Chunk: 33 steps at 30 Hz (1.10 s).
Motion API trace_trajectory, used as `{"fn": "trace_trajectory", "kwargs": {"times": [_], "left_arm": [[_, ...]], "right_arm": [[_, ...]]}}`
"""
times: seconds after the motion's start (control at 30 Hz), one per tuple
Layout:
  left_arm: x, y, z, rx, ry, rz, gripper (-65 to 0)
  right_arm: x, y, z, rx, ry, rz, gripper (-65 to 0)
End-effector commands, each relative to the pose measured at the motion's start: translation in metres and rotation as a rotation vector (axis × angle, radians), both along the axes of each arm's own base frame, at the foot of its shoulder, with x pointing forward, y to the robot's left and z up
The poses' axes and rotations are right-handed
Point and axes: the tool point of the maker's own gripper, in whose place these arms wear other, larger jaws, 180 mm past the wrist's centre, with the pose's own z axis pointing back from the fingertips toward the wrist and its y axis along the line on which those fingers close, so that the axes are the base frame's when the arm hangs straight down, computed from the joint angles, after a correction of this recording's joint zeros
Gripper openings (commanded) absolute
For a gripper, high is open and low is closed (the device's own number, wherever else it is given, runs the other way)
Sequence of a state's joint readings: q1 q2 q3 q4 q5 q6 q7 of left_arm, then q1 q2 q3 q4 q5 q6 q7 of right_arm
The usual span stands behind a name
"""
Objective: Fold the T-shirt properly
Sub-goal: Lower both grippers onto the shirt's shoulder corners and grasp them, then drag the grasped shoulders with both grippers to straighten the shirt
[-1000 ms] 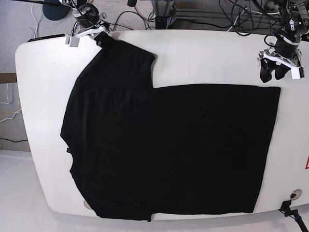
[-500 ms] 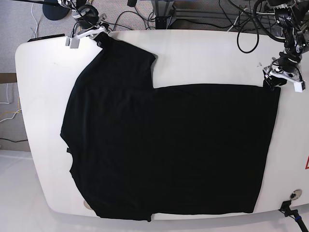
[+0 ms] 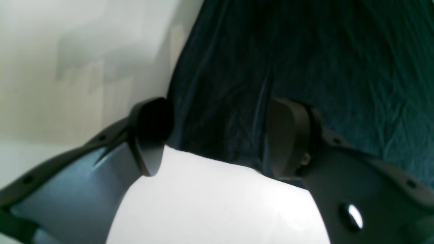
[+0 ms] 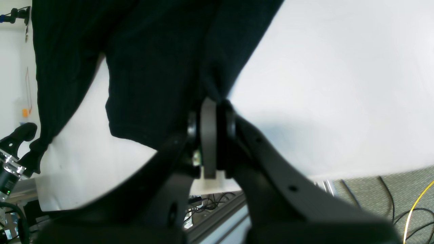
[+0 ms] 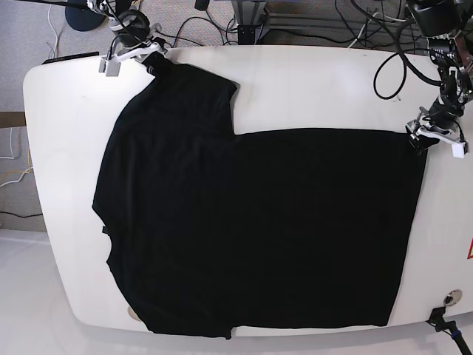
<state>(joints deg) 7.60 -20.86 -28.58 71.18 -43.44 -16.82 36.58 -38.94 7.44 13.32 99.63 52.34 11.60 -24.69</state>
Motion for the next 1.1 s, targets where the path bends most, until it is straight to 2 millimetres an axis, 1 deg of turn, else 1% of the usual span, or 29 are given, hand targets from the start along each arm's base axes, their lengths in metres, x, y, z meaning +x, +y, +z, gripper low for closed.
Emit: {"fn": "trace_trajectory", "kwargs": {"times": [0.0,0.03,0.07,0.1,0.17,0.23,0.27,0.33,0.5,0.53,0.57,0.6,0.63,0.7,0.73,0.83,0.97,1.07], "left_arm": [[-0.002,-0.007,-0.005,0.008,0.041,-0.038,-21.9],[-0.002,-0.008,-0.005,0.006,0.041,-0.039,-22.3],[-0.002,-0.007,-0.005,0.007,0.04,-0.037,-24.7],[-0.002,-0.007,-0.005,0.007,0.039,-0.037,-29.0],[-0.002,-0.007,-0.005,0.006,0.037,-0.034,-40.4],[0.005,-0.007,-0.001,0.005,0.022,-0.033,-51.4],[0.009,-0.007,0.001,0.005,0.013,-0.033,-55.9],[0.009,-0.007,0.002,0.006,0.01,-0.033,-65.0],[0.011,-0.008,0.004,0.01,0.005,-0.038,-65.0],[0.012,-0.008,0.006,0.014,0.002,-0.042,-65.0],[0.015,-0.008,0.013,0.024,-0.015,-0.047,-65.0],[0.013,-0.009,0.018,0.036,-0.023,-0.057,-65.0],[0.005,-0.012,0.018,0.049,-0.016,-0.072,-65.0],[-0.004,-0.02,0.03,0.085,-0.033,-0.112,-65.0],[-0.011,-0.024,0.032,0.099,-0.031,-0.13,-65.0],[-0.035,-0.033,0.032,0.125,-0.003,-0.172,-65.0],[-0.065,-0.043,0.03,0.144,0.045,-0.215,-65.0],[-0.088,-0.053,0.032,0.16,0.075,-0.257,-65.0]], "right_arm": [[-0.003,-0.002,0.001,-0.01,0.006,0.007,-65.0],[-0.002,-0.002,0.001,-0.01,0.004,0.007,-65.0],[-0.002,-0.002,0.001,-0.01,0.004,0.007,-65.0],[-0.002,-0.002,0.001,-0.01,0.004,0.007,-65.0],[-0.002,-0.002,0.001,-0.01,0.004,0.007,-65.0],[-0.002,-0.002,0.001,-0.01,0.004,0.007,-65.0],[-0.003,-0.002,0.001,-0.01,0.006,0.007,-65.0],[-0.002,-0.002,0.002,-0.01,0.002,0.009,-65.0],[0.001,-0.001,0.006,-0.011,-0.012,0.014,-65.0],[0.005,0.001,0.012,-0.011,-0.033,0.022,-65.0],[0.006,0.003,0.017,-0.01,-0.05,0.034,-65.0],[0.008,0.005,0.023,-0.011,-0.068,0.042,-65.0],[0.005,0.006,0.026,-0.013,-0.07,0.046,-65.0],[0.001,0.008,0.034,-0.018,-0.077,0.054,-65.0],[-0.002,0.009,0.039,-0.02,-0.081,0.06,-65.0],[-0.015,0.013,0.046,-0.021,-0.069,0.072,-65.0],[-0.039,0.014,0.045,-0.021,-0.02,0.077,-65.0],[-0.057,0.015,0.044,-0.02,0.021,0.08,-65.0]]}}
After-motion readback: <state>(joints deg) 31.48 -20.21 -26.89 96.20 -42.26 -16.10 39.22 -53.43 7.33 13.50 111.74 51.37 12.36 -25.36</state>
